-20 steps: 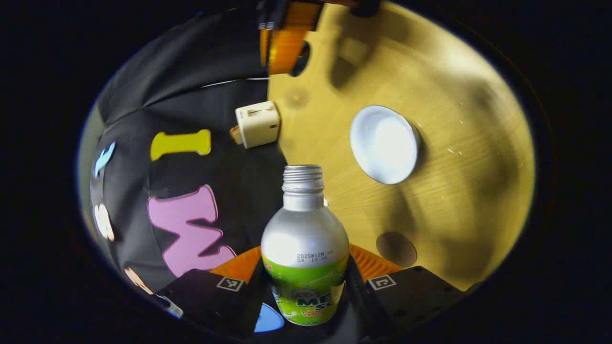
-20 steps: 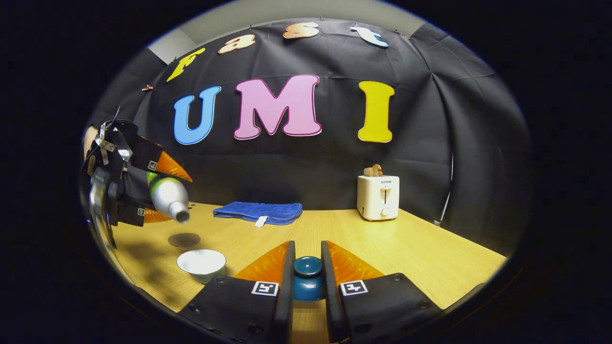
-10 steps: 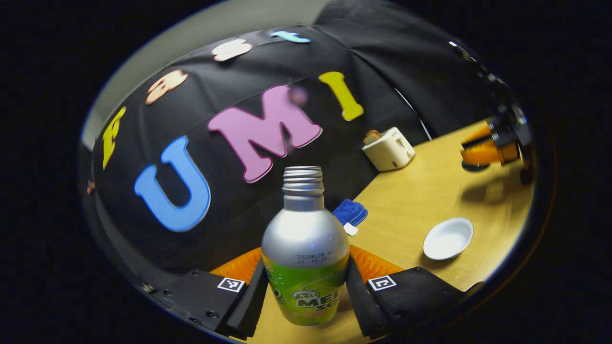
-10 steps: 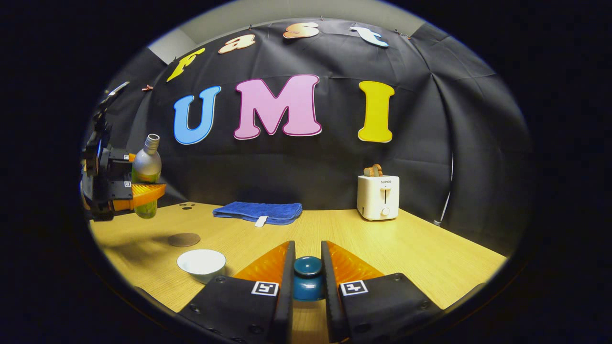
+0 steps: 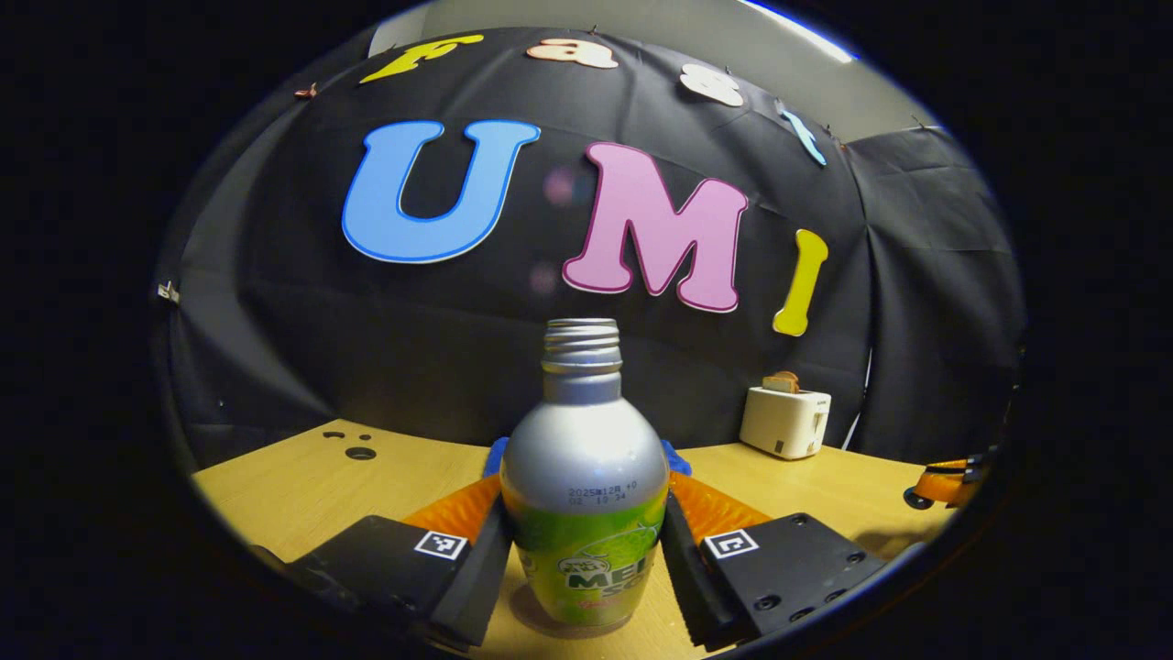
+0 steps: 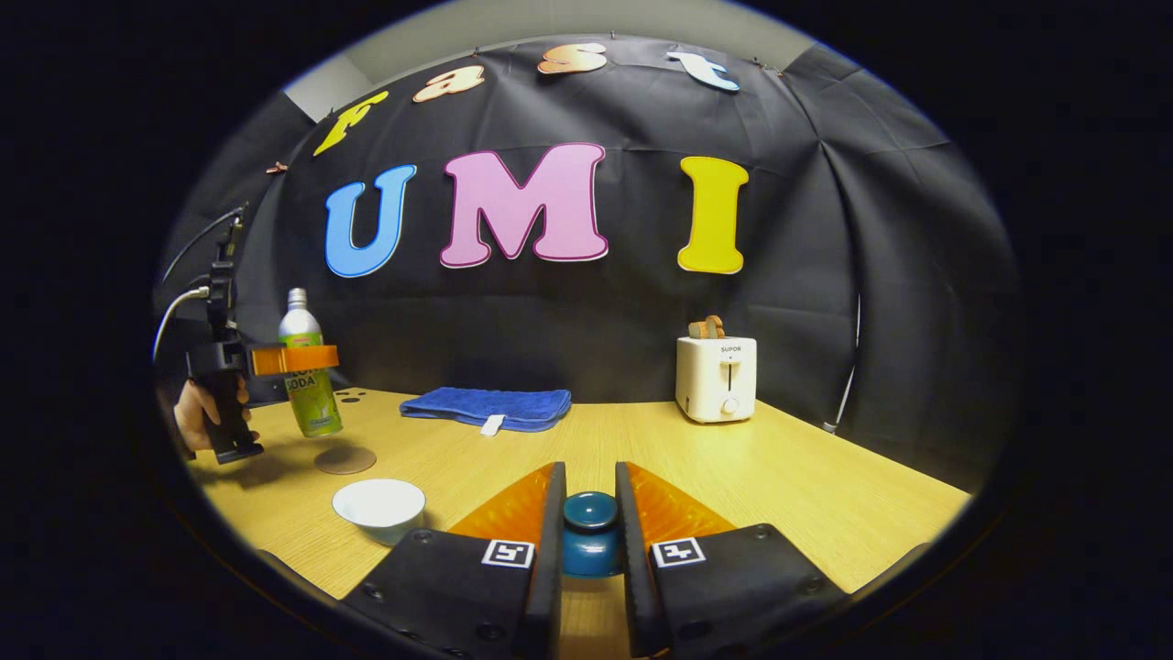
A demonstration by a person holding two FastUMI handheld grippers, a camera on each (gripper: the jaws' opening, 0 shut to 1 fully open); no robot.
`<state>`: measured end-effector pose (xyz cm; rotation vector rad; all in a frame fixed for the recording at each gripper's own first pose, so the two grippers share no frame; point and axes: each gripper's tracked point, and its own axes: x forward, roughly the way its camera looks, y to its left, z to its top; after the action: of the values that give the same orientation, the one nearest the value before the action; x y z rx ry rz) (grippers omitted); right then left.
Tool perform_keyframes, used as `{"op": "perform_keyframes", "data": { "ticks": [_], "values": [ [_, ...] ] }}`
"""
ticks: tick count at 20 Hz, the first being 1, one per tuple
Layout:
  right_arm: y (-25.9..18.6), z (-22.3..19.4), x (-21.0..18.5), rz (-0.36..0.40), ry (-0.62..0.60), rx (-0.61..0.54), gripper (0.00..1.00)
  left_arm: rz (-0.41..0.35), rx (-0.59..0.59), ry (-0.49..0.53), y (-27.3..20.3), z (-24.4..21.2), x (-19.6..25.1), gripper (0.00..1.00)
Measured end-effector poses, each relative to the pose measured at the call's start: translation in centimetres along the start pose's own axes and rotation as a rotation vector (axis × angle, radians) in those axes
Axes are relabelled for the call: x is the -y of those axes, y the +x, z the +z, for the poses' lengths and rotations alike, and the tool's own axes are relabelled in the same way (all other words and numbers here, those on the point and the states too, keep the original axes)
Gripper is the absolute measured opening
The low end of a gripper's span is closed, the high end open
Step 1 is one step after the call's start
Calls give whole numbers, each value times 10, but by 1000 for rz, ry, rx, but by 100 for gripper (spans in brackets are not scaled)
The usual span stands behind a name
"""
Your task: Open the teacup lid with one hand, grasp the water bottle and pour water into the teacup with the other hand; after pouring, place the water bottle on the coaster and then close the teacup lid.
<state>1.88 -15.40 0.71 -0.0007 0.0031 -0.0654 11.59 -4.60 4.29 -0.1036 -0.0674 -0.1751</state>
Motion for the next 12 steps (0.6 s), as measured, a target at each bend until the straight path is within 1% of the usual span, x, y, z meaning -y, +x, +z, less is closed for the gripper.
{"op": "perform_keyframes", "data": {
  "ticks": [4, 6, 9, 12],
  "values": [
    [0, 0, 0, -1, 0, 1, 32, 12, -48, -2, -4, 2, 2, 80],
    [0, 0, 0, -1, 0, 1, 32, -2, -64, -1, -6, 0, 4, 80],
    [0, 0, 0, -1, 0, 1, 32, -13, -65, 37, 1, -4, 3, 81],
    [0, -1, 0, -1, 0, 1, 32, -35, -87, 49, -1, -8, 5, 83]
  ]
}}
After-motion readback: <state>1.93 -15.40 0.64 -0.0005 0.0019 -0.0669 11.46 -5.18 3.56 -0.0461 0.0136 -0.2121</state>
